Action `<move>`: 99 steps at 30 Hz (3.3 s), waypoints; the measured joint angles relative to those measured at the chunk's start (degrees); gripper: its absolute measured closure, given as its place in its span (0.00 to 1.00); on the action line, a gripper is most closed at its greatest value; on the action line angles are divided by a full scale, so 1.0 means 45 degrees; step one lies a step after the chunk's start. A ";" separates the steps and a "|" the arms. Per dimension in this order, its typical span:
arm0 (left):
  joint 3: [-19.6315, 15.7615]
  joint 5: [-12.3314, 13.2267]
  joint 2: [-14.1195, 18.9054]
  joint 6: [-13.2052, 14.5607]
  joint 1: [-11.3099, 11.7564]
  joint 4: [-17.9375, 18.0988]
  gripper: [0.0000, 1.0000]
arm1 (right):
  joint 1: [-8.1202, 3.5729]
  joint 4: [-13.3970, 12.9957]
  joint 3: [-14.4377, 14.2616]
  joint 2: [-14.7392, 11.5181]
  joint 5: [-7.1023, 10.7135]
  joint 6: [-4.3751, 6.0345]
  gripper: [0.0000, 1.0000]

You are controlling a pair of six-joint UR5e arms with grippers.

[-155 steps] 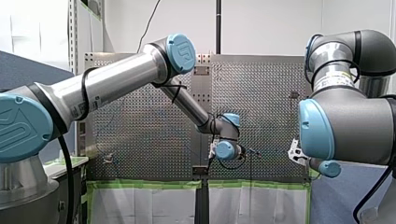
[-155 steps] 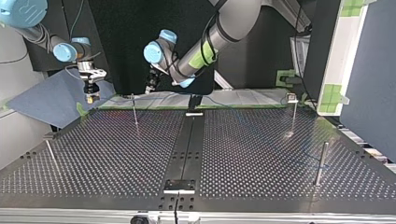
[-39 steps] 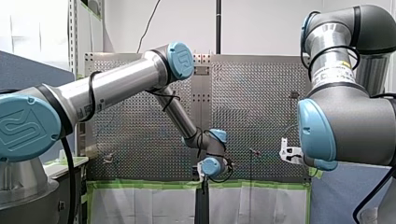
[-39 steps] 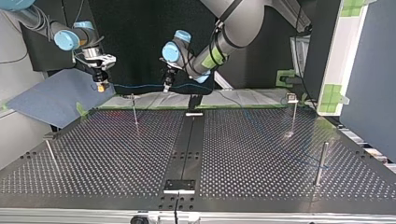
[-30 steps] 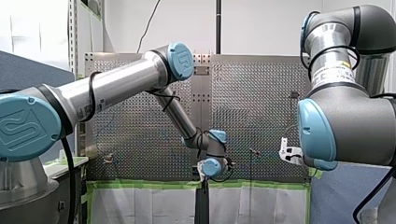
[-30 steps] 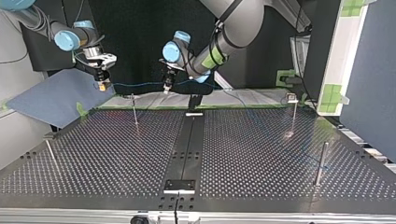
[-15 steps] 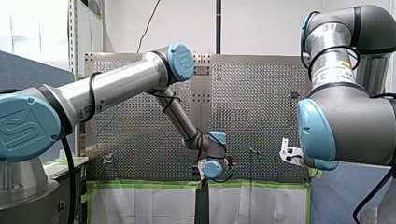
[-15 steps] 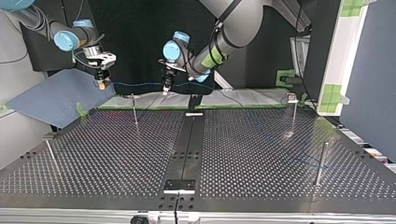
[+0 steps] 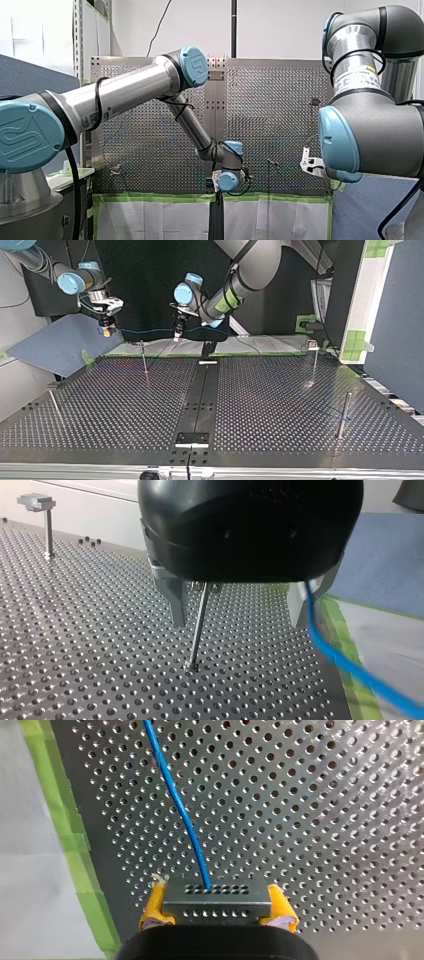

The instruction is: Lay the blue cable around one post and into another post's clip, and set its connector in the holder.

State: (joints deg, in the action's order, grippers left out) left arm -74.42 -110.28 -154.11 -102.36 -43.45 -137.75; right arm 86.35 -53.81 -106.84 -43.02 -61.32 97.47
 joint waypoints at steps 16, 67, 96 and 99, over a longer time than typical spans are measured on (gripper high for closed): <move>0.0001 0.0161 0.0004 0.0528 -0.0172 0.0175 0.48 | 0.0056 -0.0329 0.0000 0.0013 -0.0278 0.0046 1.00; 0.0642 0.0606 -0.0027 0.0736 -0.0309 -0.0012 1.00 | -0.0017 -0.0288 0.0568 0.0050 0.0162 0.0905 1.00; 0.1942 0.0386 -0.0468 0.0658 -0.0578 -0.1333 1.00 | -0.0620 0.1182 0.1468 0.0717 0.0179 0.0924 1.00; 0.1949 0.0383 -0.0463 0.0664 -0.0572 -0.1337 1.00 | -0.0657 0.1173 0.1504 0.0724 0.0206 0.0937 1.00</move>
State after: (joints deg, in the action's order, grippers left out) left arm -65.65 -108.55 -156.19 -99.37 -46.02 -143.76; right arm 83.39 -48.53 -100.08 -39.76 -60.39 101.69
